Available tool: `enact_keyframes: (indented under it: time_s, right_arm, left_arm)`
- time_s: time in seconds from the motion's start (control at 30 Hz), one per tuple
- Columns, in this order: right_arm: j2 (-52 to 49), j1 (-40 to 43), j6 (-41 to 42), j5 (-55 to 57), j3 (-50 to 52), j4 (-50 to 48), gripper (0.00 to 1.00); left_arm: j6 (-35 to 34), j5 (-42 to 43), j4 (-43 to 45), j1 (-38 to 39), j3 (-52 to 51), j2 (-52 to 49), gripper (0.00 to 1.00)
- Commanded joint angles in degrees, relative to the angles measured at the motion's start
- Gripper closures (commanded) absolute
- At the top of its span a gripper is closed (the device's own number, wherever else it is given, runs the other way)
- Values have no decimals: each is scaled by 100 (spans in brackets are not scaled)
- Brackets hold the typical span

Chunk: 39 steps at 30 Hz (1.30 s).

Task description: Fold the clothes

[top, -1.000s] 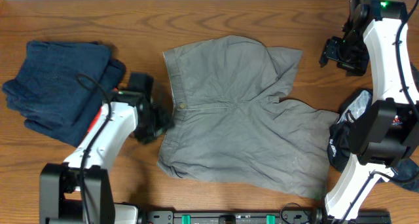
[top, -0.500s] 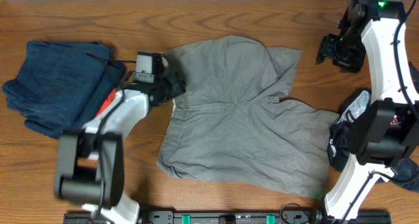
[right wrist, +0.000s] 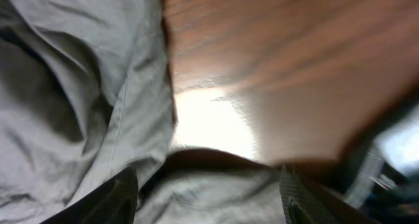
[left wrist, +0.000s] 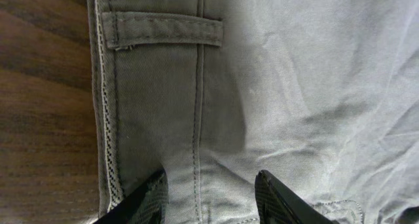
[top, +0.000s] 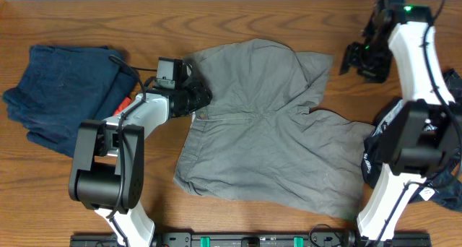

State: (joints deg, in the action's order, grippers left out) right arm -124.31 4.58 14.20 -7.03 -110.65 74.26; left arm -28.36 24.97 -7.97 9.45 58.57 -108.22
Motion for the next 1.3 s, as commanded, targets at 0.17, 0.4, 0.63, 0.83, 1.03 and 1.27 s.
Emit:
enact_keyframes:
  time_s: [0.17, 0.4, 0.63, 0.83, 1.03, 1.27]
  right_arm:
    - [-581, -105, -162, -1145, 623, -1145, 30]
    - [-951, -195, 48, -1123, 691, -2024, 30]
    - [-999, -236, 271, -1123, 667, -2293, 99]
    - [-501, 273, 1928, 1161, 476, -791, 99]
    - [-63, 1001, 2291, 1561, 479, 297, 95]
    - [-70, 1311, 2017, 1534, 487, 833, 89]
  left_arm:
    - [68, -407, -529, 24, -223, -369, 54]
    - [68, -407, -538, 24, -284, -369, 54]
    - [66, -474, -706, 24, -295, -369, 54]
    - [68, -514, -896, 24, -321, -372, 54]
    - [66, -514, -916, 24, -398, -376, 54]
    - [66, -511, -946, 24, -398, -376, 54]
